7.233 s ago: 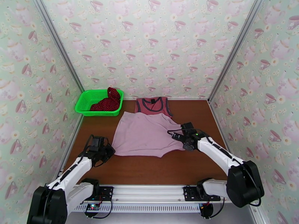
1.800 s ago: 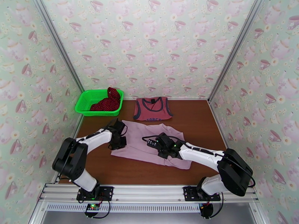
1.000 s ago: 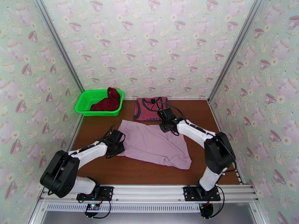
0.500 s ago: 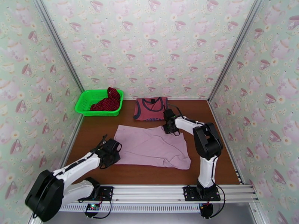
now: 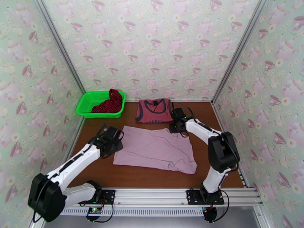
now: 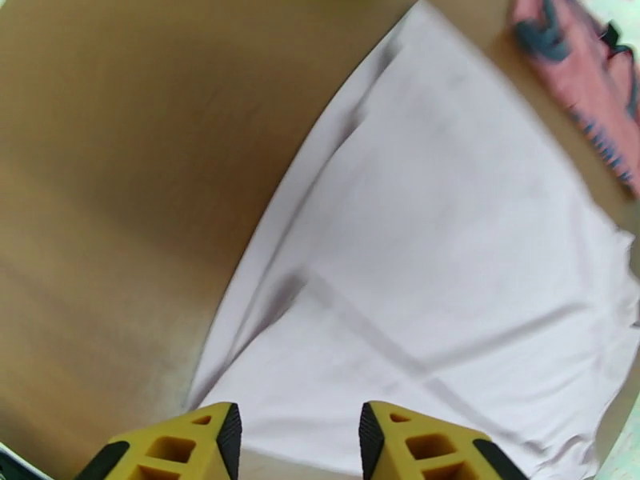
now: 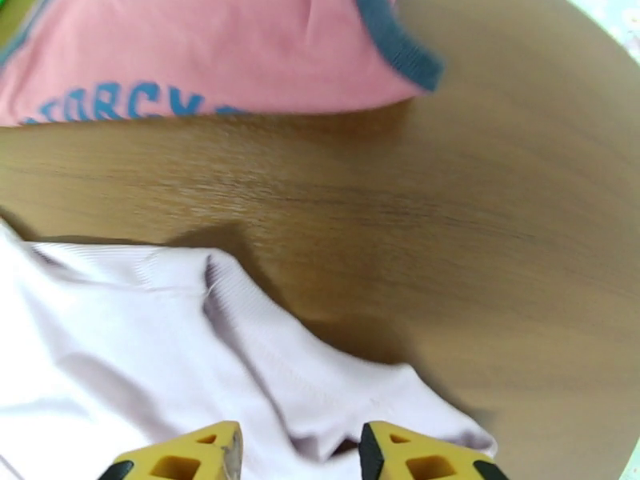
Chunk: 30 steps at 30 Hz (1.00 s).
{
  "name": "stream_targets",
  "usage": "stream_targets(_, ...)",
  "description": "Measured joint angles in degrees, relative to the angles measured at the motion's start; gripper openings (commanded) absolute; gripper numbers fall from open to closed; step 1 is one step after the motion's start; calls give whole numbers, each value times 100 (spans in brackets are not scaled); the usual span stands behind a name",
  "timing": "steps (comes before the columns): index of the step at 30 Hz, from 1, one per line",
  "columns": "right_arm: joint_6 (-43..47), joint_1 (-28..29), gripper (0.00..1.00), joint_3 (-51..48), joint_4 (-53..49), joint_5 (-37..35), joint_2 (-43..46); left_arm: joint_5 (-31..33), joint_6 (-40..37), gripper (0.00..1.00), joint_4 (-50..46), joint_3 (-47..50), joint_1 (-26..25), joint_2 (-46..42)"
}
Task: Fold and stack the mixed laundry pile
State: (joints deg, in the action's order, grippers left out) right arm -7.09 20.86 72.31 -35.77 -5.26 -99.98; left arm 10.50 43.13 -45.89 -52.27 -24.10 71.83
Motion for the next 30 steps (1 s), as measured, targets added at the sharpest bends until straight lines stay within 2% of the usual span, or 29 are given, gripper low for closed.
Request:
stream_targets(4, -133, -155, 27, -354, -83, -55, 229, -68, -424, 29, 188, -789, 267, 861)
stream_targets(10, -275, -531, 17, -815, -232, -83, 118, -249, -898, 20, 785, -1615, 511, 2315)
stream_targets(21, -264, -903, 12, -588, -313, -398, -557, -487, -1165, 13, 1637, -1976, 800, 3926)
stream_targets(26, -212, -1110, 12, -376, -433, -643, -739, -407, -1165, 13, 1766, -1971, 857, 4002)
stream_targets(30, -129, -1211, 16, -249, -538, -730, -820, -361, -1167, 13, 1794, -1971, 866, 4002)
